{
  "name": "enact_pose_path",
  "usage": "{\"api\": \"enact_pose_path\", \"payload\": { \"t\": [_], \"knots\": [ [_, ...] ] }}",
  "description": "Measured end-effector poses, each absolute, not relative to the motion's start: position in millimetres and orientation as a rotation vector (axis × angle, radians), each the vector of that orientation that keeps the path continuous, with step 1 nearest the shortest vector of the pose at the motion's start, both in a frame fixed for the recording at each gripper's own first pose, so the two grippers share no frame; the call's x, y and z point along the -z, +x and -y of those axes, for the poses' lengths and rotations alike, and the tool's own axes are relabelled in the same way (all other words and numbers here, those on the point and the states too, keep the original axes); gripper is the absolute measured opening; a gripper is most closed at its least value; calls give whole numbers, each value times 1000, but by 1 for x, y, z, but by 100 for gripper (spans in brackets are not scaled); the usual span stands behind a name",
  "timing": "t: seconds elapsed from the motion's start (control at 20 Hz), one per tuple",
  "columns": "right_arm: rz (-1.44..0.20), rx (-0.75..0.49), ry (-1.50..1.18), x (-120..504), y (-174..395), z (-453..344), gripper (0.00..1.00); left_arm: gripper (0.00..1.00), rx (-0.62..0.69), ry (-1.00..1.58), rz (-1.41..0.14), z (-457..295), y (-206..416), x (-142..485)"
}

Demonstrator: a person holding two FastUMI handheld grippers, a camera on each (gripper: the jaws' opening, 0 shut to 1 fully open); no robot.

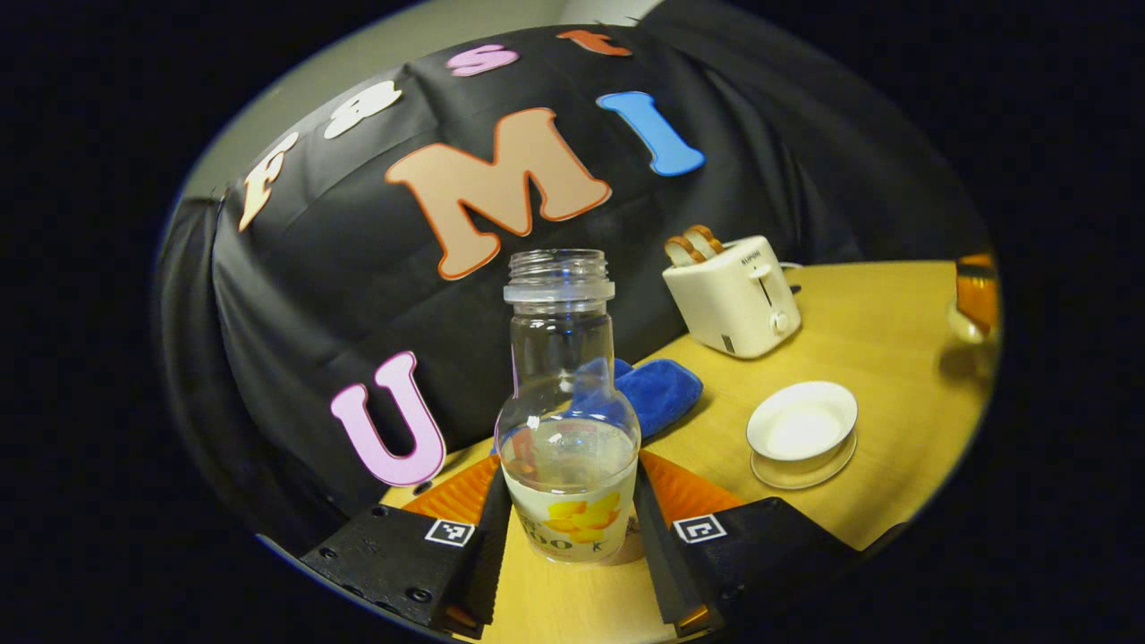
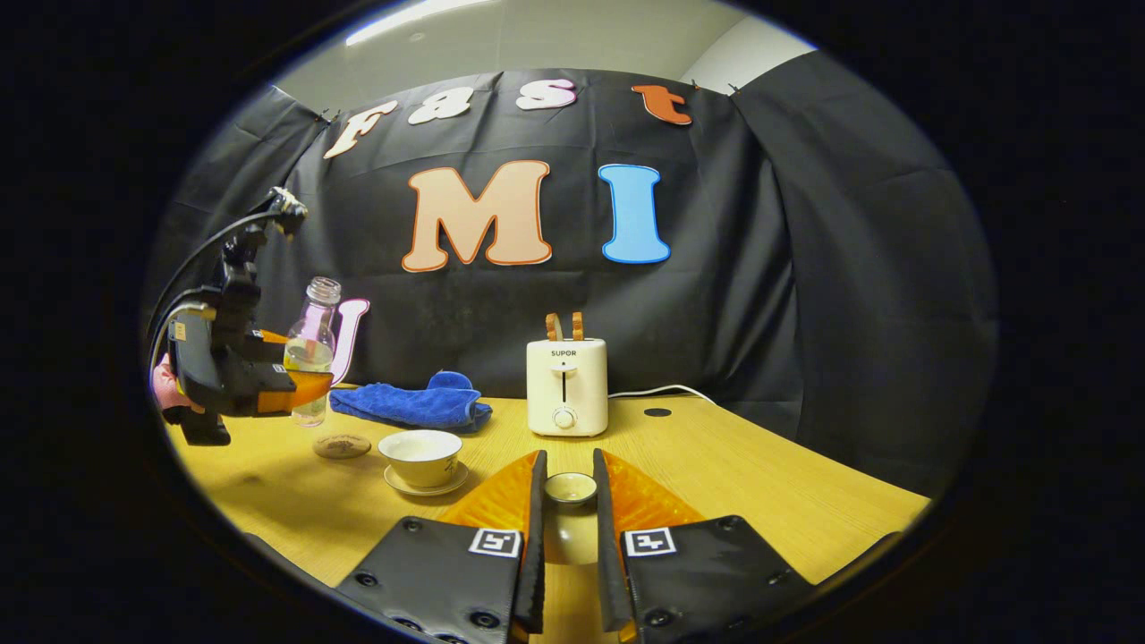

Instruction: Open the teacup lid with one hand, grasp the water bottle and pour water into the teacup with the other hand; after pouring, place the water bottle on the coaster and then close the teacup lid.

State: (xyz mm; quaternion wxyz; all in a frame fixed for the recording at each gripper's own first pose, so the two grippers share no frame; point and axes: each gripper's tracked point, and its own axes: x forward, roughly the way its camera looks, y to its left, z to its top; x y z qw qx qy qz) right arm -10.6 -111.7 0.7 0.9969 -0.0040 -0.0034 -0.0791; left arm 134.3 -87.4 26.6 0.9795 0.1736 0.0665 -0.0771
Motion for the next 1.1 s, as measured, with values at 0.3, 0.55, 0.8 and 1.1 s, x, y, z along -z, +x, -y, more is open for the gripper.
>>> {"api": "enact_pose_path", "payload": {
  "t": [0.3, 0.55, 0.8, 1.1],
  "knots": [
    [6, 158, -8, 0, -10, 112, 28, 65, 174, 163, -109, 82, 141, -20],
    [5, 159, -9, 0, -10, 112, 28, 65, 213, 71, -104, 80, 140, -19],
    [4, 159, -9, 0, -10, 112, 28, 66, 233, 17, -133, 83, 142, -13],
    [4, 159, -9, 0, -10, 112, 28, 66, 246, 20, -178, 82, 144, 0]
  ]
}}
